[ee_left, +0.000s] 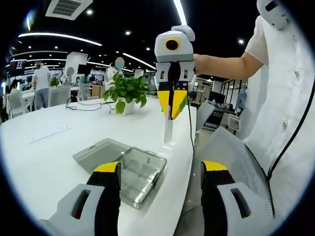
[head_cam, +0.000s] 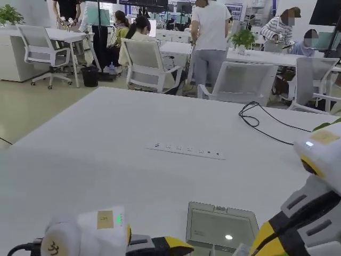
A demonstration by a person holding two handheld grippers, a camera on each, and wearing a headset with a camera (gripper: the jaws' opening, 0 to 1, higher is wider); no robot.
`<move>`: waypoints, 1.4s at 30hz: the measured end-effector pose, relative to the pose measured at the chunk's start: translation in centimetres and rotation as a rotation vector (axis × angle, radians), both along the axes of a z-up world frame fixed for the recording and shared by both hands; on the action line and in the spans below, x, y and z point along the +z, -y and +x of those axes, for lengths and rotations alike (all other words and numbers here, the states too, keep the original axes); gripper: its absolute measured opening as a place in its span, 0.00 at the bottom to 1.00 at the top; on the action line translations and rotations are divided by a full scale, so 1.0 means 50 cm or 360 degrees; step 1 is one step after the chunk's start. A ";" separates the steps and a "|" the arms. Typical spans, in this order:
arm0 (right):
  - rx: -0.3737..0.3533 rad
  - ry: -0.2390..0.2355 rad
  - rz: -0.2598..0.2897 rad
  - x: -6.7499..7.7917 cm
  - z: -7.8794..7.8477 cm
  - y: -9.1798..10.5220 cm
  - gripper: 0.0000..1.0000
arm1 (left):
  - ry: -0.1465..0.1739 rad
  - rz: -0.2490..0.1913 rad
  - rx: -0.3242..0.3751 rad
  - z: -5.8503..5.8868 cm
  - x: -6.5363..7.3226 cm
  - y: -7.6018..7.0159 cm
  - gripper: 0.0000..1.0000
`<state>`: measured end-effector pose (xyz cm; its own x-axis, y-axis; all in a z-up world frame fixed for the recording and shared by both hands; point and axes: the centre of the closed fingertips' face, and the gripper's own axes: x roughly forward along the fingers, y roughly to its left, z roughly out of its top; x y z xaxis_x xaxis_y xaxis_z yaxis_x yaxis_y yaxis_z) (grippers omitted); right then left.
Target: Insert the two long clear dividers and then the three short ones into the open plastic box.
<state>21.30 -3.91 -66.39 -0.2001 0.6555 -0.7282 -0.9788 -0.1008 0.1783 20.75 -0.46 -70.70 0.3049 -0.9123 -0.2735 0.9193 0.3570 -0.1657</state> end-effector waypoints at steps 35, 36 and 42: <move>-0.0242 0.0106 -0.0036 -0.162 0.131 -0.058 0.03 | -0.0066 0.0094 0.0052 0.006 -0.063 -0.041 1.00; -0.0245 0.0106 -0.0032 -0.164 0.132 -0.060 0.03 | -0.0065 0.0102 0.0055 0.006 -0.066 -0.042 1.00; -0.0241 0.0118 -0.0044 -0.182 0.132 -0.062 0.03 | -0.0080 0.0104 0.0058 0.001 -0.072 -0.043 1.00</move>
